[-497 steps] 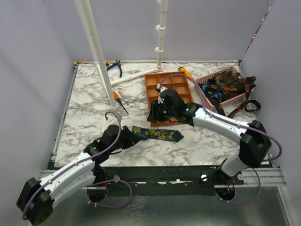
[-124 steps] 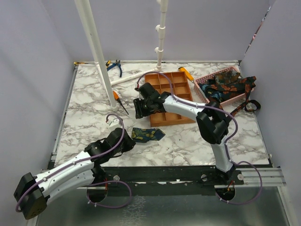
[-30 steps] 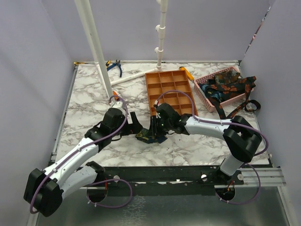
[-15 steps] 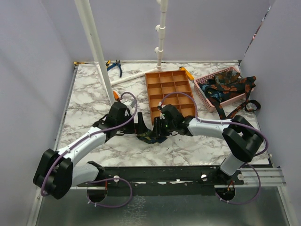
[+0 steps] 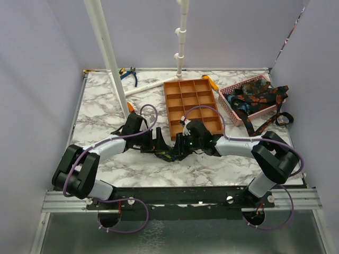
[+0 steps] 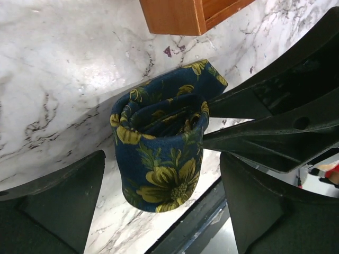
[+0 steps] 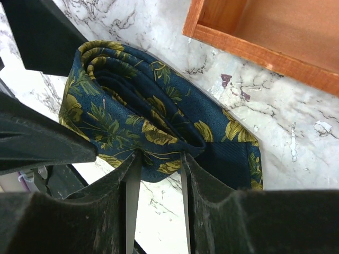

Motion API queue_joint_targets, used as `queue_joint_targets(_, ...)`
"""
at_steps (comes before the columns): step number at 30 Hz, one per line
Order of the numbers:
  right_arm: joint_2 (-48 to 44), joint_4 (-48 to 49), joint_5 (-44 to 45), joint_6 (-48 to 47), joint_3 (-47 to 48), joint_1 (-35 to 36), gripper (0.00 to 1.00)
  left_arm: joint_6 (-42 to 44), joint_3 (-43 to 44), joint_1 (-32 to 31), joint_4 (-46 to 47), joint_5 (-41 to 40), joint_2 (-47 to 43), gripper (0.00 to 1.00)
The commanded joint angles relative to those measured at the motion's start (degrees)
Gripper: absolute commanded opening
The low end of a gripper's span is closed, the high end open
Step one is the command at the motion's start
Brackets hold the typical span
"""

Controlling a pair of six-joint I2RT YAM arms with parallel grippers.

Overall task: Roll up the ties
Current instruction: Roll the tie at the center of the board.

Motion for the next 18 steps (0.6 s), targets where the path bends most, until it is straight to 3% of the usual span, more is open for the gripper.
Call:
queue_joint_targets(1, 0.0, 0.0, -1.0, -2.4, -3.8, -0.4, 0.35, -2.0, 0.3, 0.2, 5.3, 6.4, 2.8, 0.87)
queue_joint_targets(6, 0.1, 1.6, -1.7, -2.4, -4.7, -0.6, 0.35, -3.2, 0.0, 0.2, 7.8, 7.9, 5.0, 0.73)
queue_joint_targets(12, -0.7, 2.1, -2.0, -1.9, -5.1, -0.7, 0.34, -4.0, -0.1, 0.2, 9.2, 8.6, 5.9, 0.45)
queue_joint_targets(18, -2.5, 1.4, -2.1, -1.0, -4.7, -0.7, 0.35, -4.9, -2.2, 0.1, 9.2, 7.3, 2.9, 0.24)
